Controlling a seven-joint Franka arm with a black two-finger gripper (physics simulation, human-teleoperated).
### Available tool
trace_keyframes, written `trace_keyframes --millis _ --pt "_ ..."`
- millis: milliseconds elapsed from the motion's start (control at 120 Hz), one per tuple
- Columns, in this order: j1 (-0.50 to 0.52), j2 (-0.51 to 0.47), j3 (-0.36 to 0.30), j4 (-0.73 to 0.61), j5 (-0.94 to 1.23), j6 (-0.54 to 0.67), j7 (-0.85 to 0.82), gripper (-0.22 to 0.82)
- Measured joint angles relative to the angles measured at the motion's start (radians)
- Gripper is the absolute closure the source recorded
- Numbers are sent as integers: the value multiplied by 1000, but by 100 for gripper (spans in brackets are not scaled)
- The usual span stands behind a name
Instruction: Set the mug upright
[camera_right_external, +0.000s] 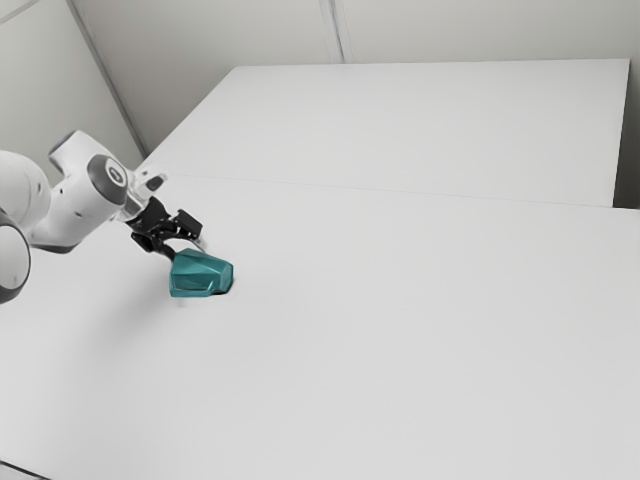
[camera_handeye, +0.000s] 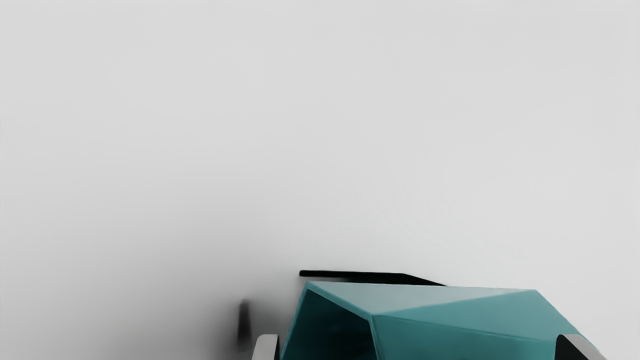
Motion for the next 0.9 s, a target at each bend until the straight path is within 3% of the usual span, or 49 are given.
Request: trace_keyframes --millis 642,900 --pt "0 -142 0 -199 -97 105 214 0" --pt "1 -159 0 -255 -314 174 345 0"
